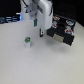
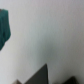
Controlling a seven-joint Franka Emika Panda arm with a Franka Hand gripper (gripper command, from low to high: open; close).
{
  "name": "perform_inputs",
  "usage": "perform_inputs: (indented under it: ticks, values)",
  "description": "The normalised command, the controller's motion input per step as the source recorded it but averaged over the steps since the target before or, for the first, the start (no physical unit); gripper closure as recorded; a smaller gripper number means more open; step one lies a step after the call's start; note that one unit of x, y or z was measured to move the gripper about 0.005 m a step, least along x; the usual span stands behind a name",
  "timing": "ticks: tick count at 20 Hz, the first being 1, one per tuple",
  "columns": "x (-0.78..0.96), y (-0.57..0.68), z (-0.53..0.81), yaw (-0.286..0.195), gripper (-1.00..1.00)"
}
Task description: Open the kcup holder, insert the kcup into the holder, and close the kcup holder
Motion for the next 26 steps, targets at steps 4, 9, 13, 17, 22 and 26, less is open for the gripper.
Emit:
perform_inputs:
  ticks: [4,9,13,17,22,26]
  values:
    - [-0.29,-0.53,-0.41,-0.214,-1.00]
    - [-0.35,-0.50,-0.45,-0.208,-1.00]
    - [-0.30,-0.24,-0.41,-0.179,-1.00]
    - [-0.19,-0.02,-0.34,-0.165,-1.00]
    - [-0.03,-0.01,-0.31,-0.171,-1.00]
    - [-0.04,-0.09,-0.34,-0.153,-1.00]
